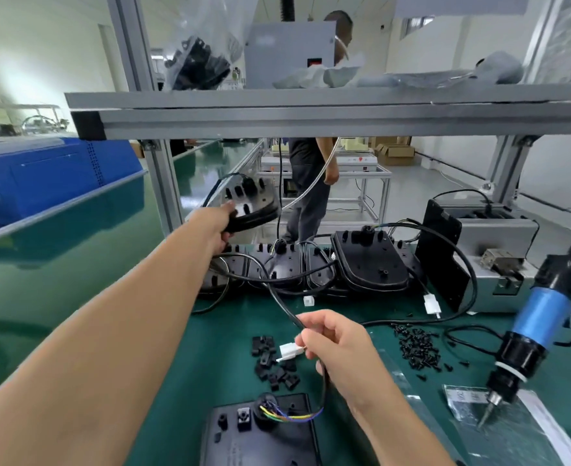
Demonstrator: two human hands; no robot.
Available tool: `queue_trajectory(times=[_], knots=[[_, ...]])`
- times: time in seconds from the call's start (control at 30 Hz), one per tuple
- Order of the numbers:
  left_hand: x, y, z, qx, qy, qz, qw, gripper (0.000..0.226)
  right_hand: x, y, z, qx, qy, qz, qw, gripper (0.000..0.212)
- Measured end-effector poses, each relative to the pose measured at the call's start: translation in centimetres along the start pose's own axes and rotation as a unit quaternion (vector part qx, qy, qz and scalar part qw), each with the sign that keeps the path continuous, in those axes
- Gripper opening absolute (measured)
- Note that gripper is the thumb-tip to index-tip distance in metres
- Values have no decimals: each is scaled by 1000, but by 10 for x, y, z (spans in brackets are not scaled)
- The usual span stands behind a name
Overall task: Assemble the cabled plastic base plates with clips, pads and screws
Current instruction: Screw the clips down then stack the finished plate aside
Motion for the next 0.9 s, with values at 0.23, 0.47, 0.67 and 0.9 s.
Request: queue_trajectory(times=[0.23,0.47,0.67,0.9], knots=[[9,-14,-13,129,25,9,991,38,0,-11,4,-14,-51,-10,999,19],[11,-31,42,245,51,76,965,45,-4,-11,6,-38,-90,0,995,17],[-18,-12,27,333,112,199,915,46,-4,-6,2,-97,-71,-14,993,16],[-35,-40,-61,350,168,217,896,20,-2,-10,0,-117,-54,-11,992,19]])
Point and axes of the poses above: each hand's wrist, its own x-axis towards the middle knuckle, its own z-axis out of the palm, y = z × x, the point moved 5 cm from there along x, towards the middle knuckle, and after that the axes turned 13 degrees about -z, right-handed, at the moved point
